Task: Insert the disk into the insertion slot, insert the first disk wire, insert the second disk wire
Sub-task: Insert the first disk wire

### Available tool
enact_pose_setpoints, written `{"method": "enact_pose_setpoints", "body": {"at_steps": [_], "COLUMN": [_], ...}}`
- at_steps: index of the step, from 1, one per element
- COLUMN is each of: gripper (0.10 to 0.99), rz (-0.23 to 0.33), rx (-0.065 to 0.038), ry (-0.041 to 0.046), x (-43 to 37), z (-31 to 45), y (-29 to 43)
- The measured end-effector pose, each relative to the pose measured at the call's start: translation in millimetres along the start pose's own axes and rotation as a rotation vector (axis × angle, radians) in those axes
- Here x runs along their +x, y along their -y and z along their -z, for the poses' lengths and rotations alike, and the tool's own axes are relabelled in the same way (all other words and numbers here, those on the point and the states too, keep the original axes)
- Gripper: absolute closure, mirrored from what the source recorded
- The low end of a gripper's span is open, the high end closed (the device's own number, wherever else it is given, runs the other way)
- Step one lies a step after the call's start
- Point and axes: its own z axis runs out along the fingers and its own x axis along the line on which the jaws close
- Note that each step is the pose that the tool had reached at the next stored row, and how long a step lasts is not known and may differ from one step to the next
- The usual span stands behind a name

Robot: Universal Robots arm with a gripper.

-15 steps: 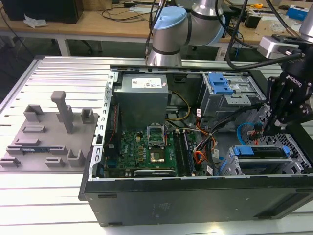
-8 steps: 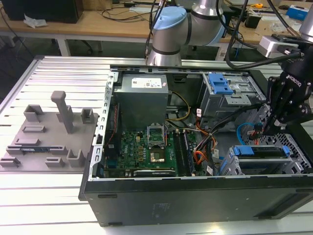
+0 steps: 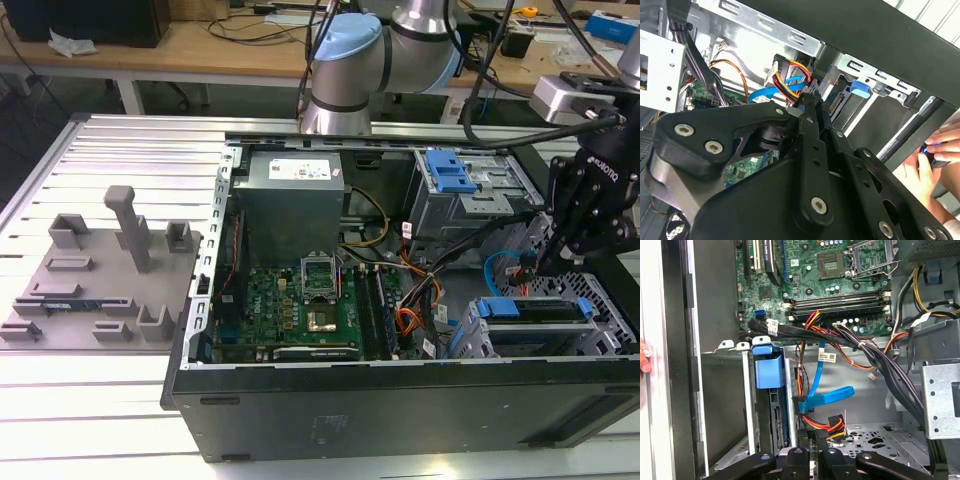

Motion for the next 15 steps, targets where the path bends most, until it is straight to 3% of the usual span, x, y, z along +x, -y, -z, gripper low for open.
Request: {"method": "enact_pose_setpoints", "body": {"at_steps": [7,15], "gripper": [0.922,0.922], "rz": [0.000,0.000], "rx": [0.000,0.003], "ry": [0.0004,0.0007], "x": [1.0,10.0], "z": [0.0,1.6], "y": [0.1,0.7]}}
